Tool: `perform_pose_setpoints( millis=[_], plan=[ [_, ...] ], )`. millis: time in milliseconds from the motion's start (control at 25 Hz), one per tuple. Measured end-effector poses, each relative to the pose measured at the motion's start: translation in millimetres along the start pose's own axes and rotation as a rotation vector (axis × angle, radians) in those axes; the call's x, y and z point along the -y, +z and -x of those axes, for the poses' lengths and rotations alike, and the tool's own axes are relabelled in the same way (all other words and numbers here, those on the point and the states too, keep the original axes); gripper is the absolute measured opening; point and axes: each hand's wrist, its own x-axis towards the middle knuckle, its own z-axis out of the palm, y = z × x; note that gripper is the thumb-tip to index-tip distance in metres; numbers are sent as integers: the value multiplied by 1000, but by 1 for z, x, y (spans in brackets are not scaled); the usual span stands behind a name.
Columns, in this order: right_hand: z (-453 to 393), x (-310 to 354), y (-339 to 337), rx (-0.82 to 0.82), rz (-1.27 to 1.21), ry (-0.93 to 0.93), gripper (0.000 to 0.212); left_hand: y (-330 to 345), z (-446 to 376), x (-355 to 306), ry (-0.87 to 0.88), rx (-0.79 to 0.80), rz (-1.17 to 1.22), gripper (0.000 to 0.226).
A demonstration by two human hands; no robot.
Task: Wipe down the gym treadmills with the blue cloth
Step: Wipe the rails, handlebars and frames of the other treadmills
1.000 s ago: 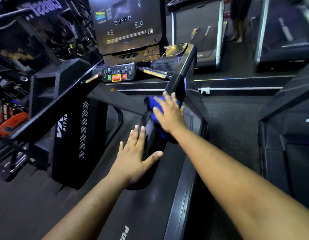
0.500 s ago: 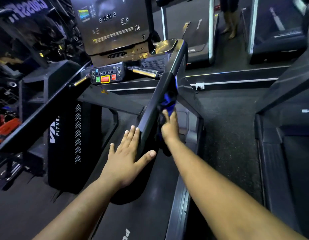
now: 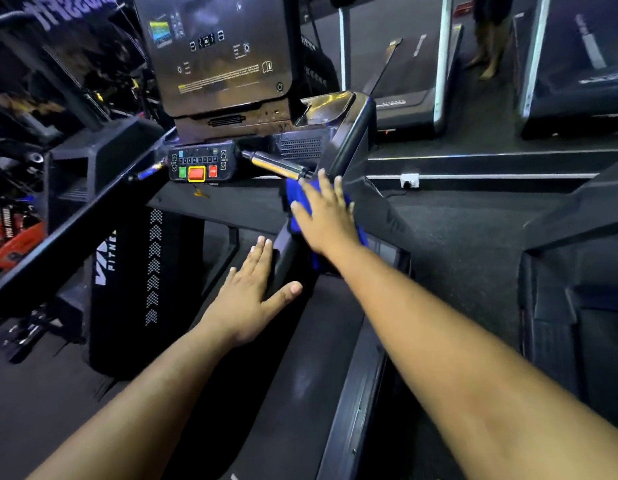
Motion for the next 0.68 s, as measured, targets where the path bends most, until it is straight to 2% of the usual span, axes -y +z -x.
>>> perform_pose_setpoints(
  millis=[80,200,280,320,400,480,560,640,680],
  plan=[
    [-4,9,-4,33,43,25,54,2,0,-1,28,-25,58,114],
    [33,18,7,76,66,-228,47,4,0,0,34,-50,58,120],
    [14,4,0,85,132,-320,44,4,-2,-1,21,-40,43,121],
    [-11,-2,-6,60,165,-296,43,3,-2,-1,21,-36,35,120],
    [-57,-14,-14,-16,134,-114,45,2,-2,0,19,-33,33,118],
    [-58,-28,-1,-153,-98,59,55,3,-1,-2,23,-34,35,117],
    [-6,-33,31,-248,-486,116,67,2,-1,-2,25,-38,43,116],
    [59,-30,64,-184,-839,230,72,2,-2,0,24,-32,48,116],
    [81,-28,74,-147,-922,287,74,3,-2,0,29,-32,44,116]
  ],
)
